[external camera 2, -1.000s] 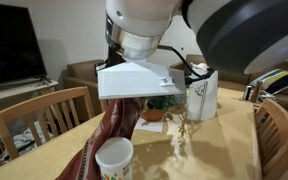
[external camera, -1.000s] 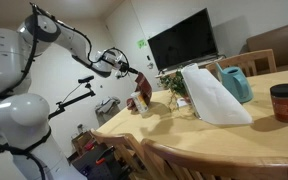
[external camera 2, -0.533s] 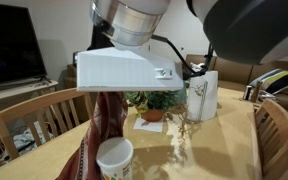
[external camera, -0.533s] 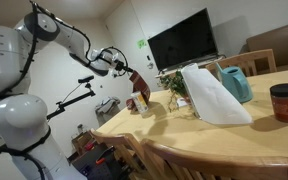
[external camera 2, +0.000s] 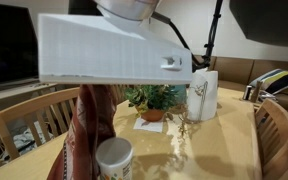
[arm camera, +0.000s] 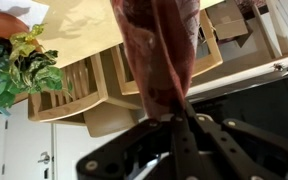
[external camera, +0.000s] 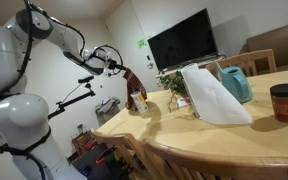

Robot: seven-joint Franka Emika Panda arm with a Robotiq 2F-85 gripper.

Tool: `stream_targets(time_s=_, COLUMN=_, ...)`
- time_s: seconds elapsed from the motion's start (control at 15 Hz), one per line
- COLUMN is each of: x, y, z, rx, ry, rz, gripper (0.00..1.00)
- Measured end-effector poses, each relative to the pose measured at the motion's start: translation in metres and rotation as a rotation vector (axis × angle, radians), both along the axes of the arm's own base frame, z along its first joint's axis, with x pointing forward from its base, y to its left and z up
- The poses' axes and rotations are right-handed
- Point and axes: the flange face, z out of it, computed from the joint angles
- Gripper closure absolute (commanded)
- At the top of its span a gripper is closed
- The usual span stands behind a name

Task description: Place the towel over the white container on the left

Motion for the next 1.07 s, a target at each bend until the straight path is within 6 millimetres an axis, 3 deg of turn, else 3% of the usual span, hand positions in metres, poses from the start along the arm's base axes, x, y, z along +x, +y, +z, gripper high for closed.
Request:
stream_targets(time_s=0.33, x=-0.016, y=-0.002, z=-0.004, rx=-0.007, ry=-0.024, rz=0.051, gripper=0.98)
stream_targets(time_s=0.87, x=-0.054, y=0.013, z=-0.006, rx=-0.032, ry=-0.100, rz=0.140, gripper=0.98)
stream_targets(time_s=1.07, x=-0.060, y=0.007, z=-0.007, rx=-0.013, ry=-0.108, rz=0.127, gripper=0.98)
